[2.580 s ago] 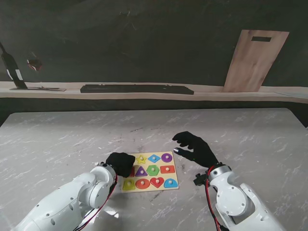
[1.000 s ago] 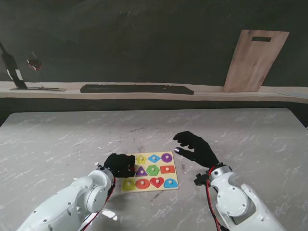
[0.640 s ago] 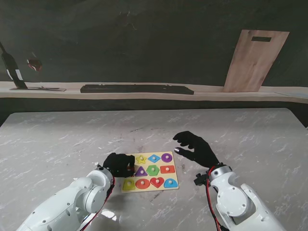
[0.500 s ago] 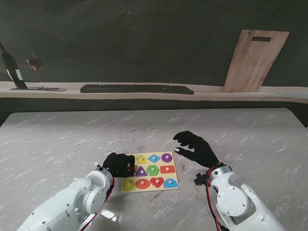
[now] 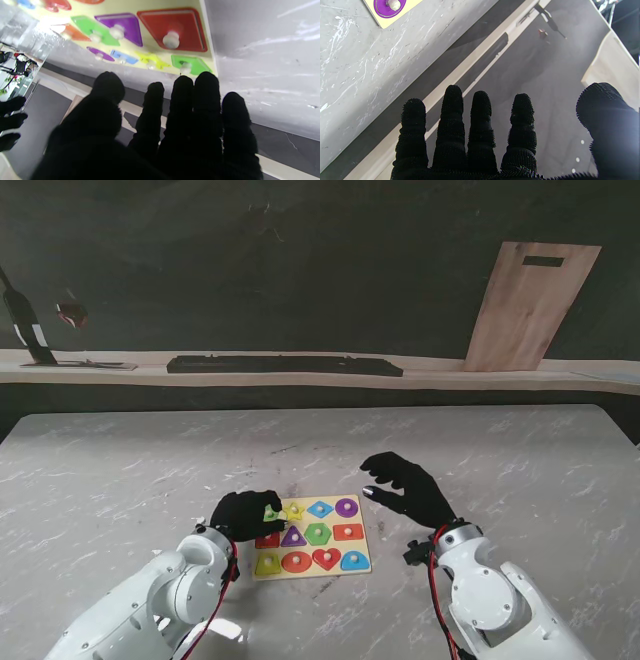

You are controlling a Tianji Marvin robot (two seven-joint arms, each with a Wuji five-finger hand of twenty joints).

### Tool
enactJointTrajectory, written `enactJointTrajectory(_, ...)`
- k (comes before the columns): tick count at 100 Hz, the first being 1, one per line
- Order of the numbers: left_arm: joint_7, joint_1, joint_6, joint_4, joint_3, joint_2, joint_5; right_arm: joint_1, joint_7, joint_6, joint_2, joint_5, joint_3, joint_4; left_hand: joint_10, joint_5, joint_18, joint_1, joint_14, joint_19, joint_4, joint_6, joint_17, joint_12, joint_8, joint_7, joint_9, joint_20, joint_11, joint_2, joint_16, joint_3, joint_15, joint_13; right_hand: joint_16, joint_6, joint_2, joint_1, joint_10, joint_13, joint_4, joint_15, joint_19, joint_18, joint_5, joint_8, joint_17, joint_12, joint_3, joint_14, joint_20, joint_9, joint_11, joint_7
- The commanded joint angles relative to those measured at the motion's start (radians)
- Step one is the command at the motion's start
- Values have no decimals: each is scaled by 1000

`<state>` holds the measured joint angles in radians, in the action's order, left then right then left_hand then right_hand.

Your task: Fit puzzle pieces into a puzzle board

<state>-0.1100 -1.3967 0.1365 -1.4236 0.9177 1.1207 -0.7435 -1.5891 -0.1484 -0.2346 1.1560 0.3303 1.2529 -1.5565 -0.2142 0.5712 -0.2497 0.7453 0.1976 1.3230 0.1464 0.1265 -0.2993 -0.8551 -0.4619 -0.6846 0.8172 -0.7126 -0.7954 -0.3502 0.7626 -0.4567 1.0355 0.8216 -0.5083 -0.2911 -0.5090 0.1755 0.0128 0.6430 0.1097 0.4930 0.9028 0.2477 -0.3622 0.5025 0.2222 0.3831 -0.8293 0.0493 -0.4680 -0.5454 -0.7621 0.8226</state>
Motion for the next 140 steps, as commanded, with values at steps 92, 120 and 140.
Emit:
enactJointTrajectory(92, -23, -246, -437, -191, 339, 28, 364, -60, 65, -83, -14, -1, 29, -49, -8, -138, -47, -28, 7, -672, -92, 12, 290, 503, 148, 421, -447, 307, 578, 9, -317, 467, -790, -526, 65, 134, -255, -78, 18, -17, 57, -100, -43, -33, 115, -37, 4, -4, -190, -27, 20, 25, 21, -32)
enactJointTrajectory(120, 20, -309, -511, -246, 405, 18, 400, -100, 59, -124, -16, 11, 54, -83, -10, -132, -62, -22, 16, -732, -95, -9, 267, 506, 144, 447, -410, 291, 605, -4, -322, 461, -820, -490, 77, 109, -136, -71, 7, -20, 40, -125, -64, -31, 136, -48, 0, -13, -94, -16, 34, 37, 43, -50)
enactJointTrajectory(140, 56, -293, -491, -240, 391, 15, 448, -106, 38, -133, -13, 22, 64, -82, -18, -121, -73, -15, 27, -743, -95, -2, 258, 505, 146, 460, -395, 281, 613, -5, -317, 459, -824, -481, 67, 108, -113, -54, 7, -18, 28, -115, -61, -28, 132, -47, -1, -13, -54, -17, 29, 34, 43, -51)
